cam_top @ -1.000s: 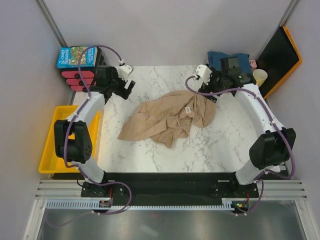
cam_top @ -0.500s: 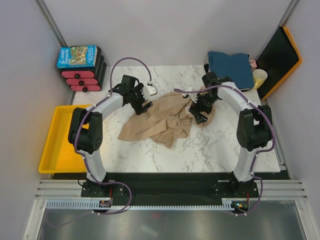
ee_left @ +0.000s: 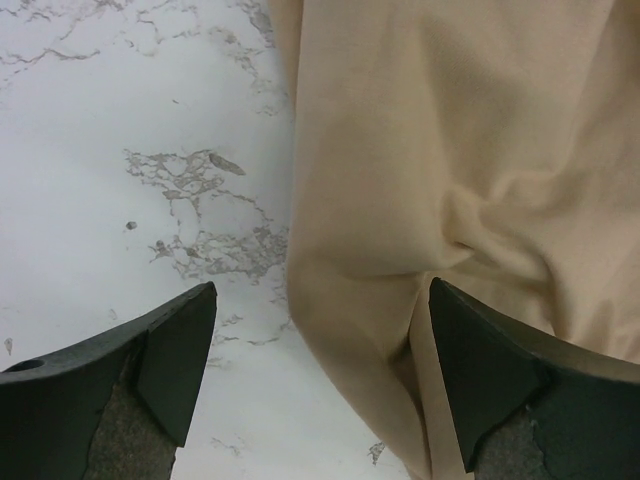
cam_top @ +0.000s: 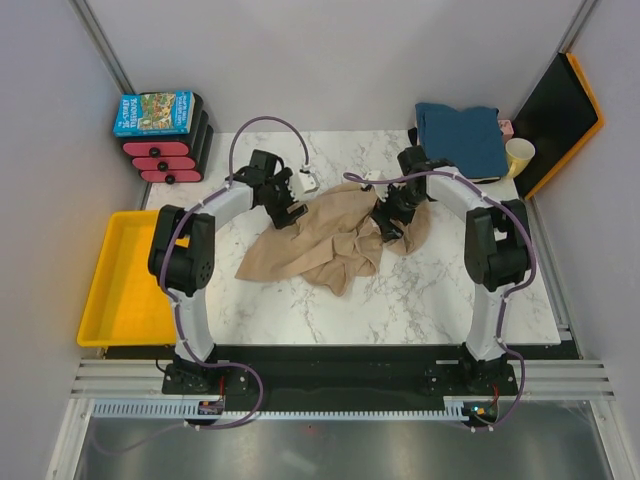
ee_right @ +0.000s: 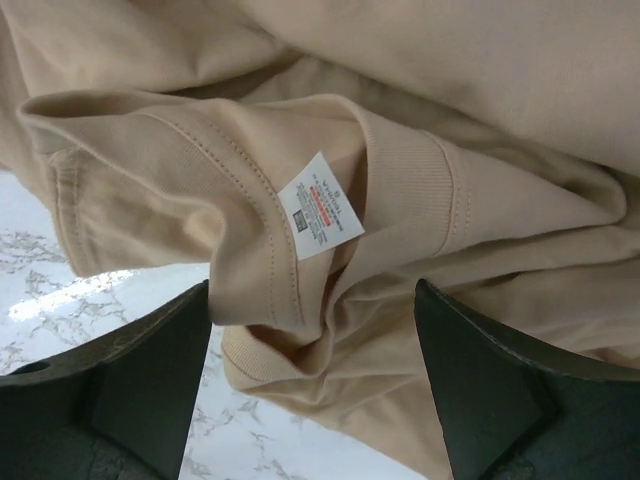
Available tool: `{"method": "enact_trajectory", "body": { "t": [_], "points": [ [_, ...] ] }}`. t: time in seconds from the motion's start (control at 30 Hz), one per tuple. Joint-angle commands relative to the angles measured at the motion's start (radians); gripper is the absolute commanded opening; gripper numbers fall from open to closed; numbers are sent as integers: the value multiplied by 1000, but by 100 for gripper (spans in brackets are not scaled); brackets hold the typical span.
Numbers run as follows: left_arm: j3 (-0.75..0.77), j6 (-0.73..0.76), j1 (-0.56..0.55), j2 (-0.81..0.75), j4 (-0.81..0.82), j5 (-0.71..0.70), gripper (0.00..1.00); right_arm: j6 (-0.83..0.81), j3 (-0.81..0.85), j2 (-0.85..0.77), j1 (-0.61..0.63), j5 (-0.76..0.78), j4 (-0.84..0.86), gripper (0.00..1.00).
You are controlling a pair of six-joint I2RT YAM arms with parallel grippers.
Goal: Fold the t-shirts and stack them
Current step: Flatten out the tshirt
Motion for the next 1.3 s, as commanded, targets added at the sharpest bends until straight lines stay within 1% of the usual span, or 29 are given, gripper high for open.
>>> {"method": "enact_trajectory", "body": {
  "t": [0.0, 0.03, 0.07, 0.1, 0.13, 0.17, 0.2, 0.27, 0.3, 0.33, 0.53, 0.57, 0.63, 0.7, 0.77, 0.87, 0.93, 0.97, 1.0, 1.07, 1.1, 1.2, 1.27],
  "points": [
    [32, 48, -19, 20, 4, -11, 86, 32, 15, 35, 12, -29, 69, 83],
    [33, 51, -20, 20, 3, -11, 77, 38, 23, 47, 12, -18, 72, 80],
    [35, 51, -23, 17, 1, -14, 35, 46, 38, 53, 13, -15, 74, 74],
    [38, 50, -23, 18, 3, -22, 11, 48, 46, 55, 13, -14, 72, 60],
    [43, 42, -23, 17, 3, -30, 2, 49, 49, 58, 15, -3, 74, 52],
    [41, 42, -23, 17, 3, -34, 2, 49, 57, 56, 15, 5, 74, 44],
    [40, 43, -25, 11, 3, -45, 2, 51, 58, 52, 15, 14, 72, 29],
    [33, 50, -23, 0, 4, -59, 2, 45, 55, 41, 17, 43, 70, 17],
    [35, 48, -22, -3, 4, -76, 2, 34, 55, 23, 17, 55, 70, 5],
    [36, 40, -19, -20, 4, -85, 2, 29, 54, 13, 17, 70, 69, 0],
    [29, -13, 29, -92, 44, -88, 2, -64, 15, -102, 13, 186, 61, 0],
    [15, -10, 33, -106, 55, -99, 2, -78, 6, -113, 13, 201, 58, 0],
    [4, 7, 35, -118, 108, -168, 2, -115, 2, -140, 15, 258, 51, 0],
    [24, 4, 43, -136, 125, -218, 2, -138, -5, -172, 6, 299, 51, 0],
    [73, -4, 63, -158, 121, -232, 2, -178, -9, -194, -3, 322, 52, 0],
    [131, 16, 79, -181, 116, -284, 2, -240, -26, -218, -19, 411, 75, 0],
    [164, 43, 92, -201, 115, -332, 2, -283, -49, -240, -32, 510, 145, 0],
    [196, 53, 98, -206, 115, -335, 2, -305, -79, -251, -42, 537, 176, 0],
    [211, 71, 104, -215, 115, -379, 2, -343, -92, -267, -63, 554, 240, 0],
    [256, 89, 125, -222, 110, -407, 2, -372, -115, -277, -91, 592, 305, 0],
    [266, 105, 135, -224, 109, -419, 2, -400, -118, -275, -114, 606, 363, 0],
    [271, 123, 167, -239, 87, -415, 2, -423, -110, -251, -144, 629, 435, 0],
    [235, 138, 178, -253, 89, -418, 2, -431, -97, -228, -154, 637, 455, 0]
  ]
}}
